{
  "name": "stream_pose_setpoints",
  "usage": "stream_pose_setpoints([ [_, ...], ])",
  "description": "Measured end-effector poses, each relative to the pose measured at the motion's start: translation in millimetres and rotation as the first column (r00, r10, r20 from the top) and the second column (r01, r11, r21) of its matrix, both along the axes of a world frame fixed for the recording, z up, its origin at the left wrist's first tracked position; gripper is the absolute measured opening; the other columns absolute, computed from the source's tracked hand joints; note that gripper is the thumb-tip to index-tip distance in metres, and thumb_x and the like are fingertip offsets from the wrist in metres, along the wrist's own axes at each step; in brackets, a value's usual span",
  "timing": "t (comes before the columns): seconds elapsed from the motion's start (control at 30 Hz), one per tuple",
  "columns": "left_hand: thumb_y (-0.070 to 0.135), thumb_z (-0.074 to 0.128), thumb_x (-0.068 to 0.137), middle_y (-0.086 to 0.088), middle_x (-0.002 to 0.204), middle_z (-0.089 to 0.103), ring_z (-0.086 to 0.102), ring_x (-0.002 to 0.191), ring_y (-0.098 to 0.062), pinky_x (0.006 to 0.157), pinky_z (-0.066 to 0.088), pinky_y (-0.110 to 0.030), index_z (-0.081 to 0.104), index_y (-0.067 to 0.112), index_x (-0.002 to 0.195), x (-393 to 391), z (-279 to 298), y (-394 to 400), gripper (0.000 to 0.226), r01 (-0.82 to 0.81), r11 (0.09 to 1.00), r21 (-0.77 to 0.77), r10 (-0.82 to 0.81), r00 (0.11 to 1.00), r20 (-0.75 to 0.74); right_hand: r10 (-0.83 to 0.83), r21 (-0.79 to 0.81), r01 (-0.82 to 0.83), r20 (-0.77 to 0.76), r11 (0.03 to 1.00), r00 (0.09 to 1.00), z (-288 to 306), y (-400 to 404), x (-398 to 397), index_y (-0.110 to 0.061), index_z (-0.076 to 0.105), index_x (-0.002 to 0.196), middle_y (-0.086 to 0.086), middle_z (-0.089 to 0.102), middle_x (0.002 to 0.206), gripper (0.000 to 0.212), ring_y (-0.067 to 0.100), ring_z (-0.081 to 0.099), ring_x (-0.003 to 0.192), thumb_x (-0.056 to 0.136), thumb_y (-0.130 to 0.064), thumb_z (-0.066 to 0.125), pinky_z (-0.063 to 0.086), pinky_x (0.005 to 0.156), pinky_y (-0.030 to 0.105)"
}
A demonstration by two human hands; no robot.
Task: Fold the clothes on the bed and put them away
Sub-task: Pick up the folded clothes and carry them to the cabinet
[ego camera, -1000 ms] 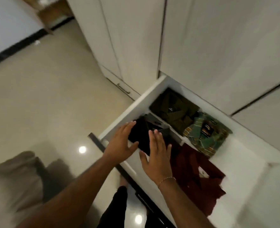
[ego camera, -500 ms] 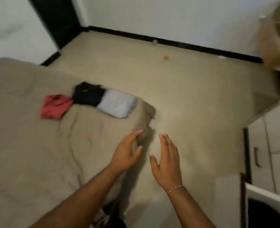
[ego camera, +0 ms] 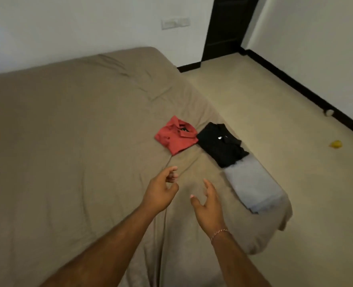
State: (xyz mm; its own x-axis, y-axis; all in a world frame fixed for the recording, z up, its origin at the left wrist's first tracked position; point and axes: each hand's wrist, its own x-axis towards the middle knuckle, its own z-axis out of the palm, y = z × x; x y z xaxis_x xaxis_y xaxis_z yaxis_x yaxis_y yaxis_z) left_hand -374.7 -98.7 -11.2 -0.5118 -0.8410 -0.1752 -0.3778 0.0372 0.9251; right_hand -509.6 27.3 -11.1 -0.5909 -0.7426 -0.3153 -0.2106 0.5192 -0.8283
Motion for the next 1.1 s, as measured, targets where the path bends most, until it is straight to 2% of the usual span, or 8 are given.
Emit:
stream_pose_setpoints([
  [0.17, 0.002, 0.064, 0.093, 0.005, 0.107, 0.071, 0.066, 0.088, 0.003, 0.085, 0.051, -0.013, 0.062, 0.03, 0.123, -30.8, -36.1, -66.9, 0.042, -0.12, 0.988, 0.102, 0.119, 0.993, 0.015, -0.161, 0.086, 0.139, 0.363, 0.987, 0.918, -31.4, -88.3, -36.6, -0.027, 0.038, 0.154, -0.004, 0.051, 0.143, 0.065, 0.015, 0.054, 0.124, 0.098, -0.026, 0.07, 0.045, 0.103, 0.034],
  [0.27, -0.002, 0.049, 0.099, 0.0, 0.1, 0.072, 0.072, 0.086, -0.014, 0.085, 0.059, -0.037, 0.065, 0.024, 0.118, -60.9, -77.2, -114.5, 0.036, -0.203, 0.947, 0.25, 0.201, 0.979, 0.034, -0.243, 0.12, 0.211, 0.515, 0.97, 0.822, -72.5, -136.0, -62.1, -0.027, 0.043, 0.149, -0.006, 0.06, 0.127, 0.06, 0.009, 0.059, 0.112, 0.096, -0.028, 0.071, 0.05, 0.1, 0.039],
  [0.5, -0.013, 0.031, 0.099, -0.015, 0.084, 0.058, 0.062, 0.059, -0.023, 0.046, 0.053, -0.026, 0.053, 0.012, 0.106, -130.6, -202.8, -212.0, 0.034, -0.4, 0.71, 0.58, 0.467, 0.883, 0.038, -0.135, 0.145, 0.059, 0.594, 0.988, 0.793, -230.7, -263.8, -122.0, -0.028, 0.038, 0.138, -0.001, 0.062, 0.115, 0.051, 0.007, 0.059, 0.098, 0.098, -0.025, 0.068, 0.048, 0.085, 0.033],
  [0.6, -0.007, 0.036, 0.102, -0.015, 0.088, 0.059, 0.063, 0.067, -0.026, 0.048, 0.054, -0.027, 0.053, 0.01, 0.113, -140.4, -245.1, -223.5, 0.027, -0.444, 0.632, 0.635, 0.553, 0.833, 0.031, -0.132, 0.147, 0.05, 0.625, 0.988, 0.77, -279.3, -302.5, -133.1, -0.019, 0.05, 0.128, -0.002, 0.063, 0.097, 0.037, 0.013, 0.06, 0.089, 0.097, -0.026, 0.069, 0.052, 0.088, 0.036],
  [0.73, 0.01, 0.048, 0.107, -0.01, 0.092, 0.063, 0.065, 0.076, -0.024, 0.066, 0.055, -0.032, 0.055, 0.016, 0.108, -137.2, -269.5, -221.4, 0.01, -0.482, 0.56, 0.674, 0.617, 0.785, 0.049, -0.25, 0.175, 0.178, 0.709, 0.968, 0.659, -290.7, -344.8, -134.4, -0.021, 0.061, 0.129, 0.002, 0.072, 0.114, 0.044, 0.019, 0.069, 0.1, 0.09, -0.033, 0.077, 0.055, 0.075, 0.031],
  [0.87, 0.022, 0.046, 0.108, -0.017, 0.107, 0.068, 0.071, 0.088, -0.032, 0.076, 0.059, -0.039, 0.059, 0.012, 0.109, -134.9, -270.7, -221.7, 0.016, -0.462, 0.5, 0.733, 0.645, 0.763, 0.04, -0.292, 0.138, 0.281, 0.716, 0.95, 0.634, -282.3, -368.5, -129.6, -0.01, 0.055, 0.132, 0.005, 0.063, 0.095, 0.043, 0.015, 0.058, 0.067, 0.092, -0.009, 0.071, 0.05, 0.06, 0.03],
  [1.03, 0.061, 0.049, 0.102, -0.019, 0.122, 0.071, 0.075, 0.095, -0.034, 0.071, 0.063, -0.045, 0.063, 0.017, 0.125, -121.8, -266.1, -213.1, 0.051, -0.332, 0.331, 0.883, 0.757, 0.652, -0.039, -0.272, 0.198, 0.192, 0.794, 0.961, 0.544, -271.0, -293.1, -107.8, -0.01, 0.06, 0.105, 0.003, 0.052, 0.055, 0.021, 0.007, 0.038, 0.035, 0.093, 0.006, 0.051, 0.039, 0.049, 0.023],
  [1.1, 0.052, 0.056, 0.101, -0.016, 0.125, 0.073, 0.076, 0.101, -0.031, 0.074, 0.065, -0.046, 0.068, 0.015, 0.126, -117.8, -265.9, -193.0, 0.046, -0.282, 0.315, 0.906, 0.802, 0.59, -0.095, -0.264, 0.245, 0.105, 0.825, 0.964, 0.499, -263.2, -239.0, -95.4, -0.014, 0.058, 0.089, -0.001, 0.049, 0.049, 0.023, 0.007, 0.038, 0.037, 0.093, 0.007, 0.053, 0.041, 0.05, 0.025],
])
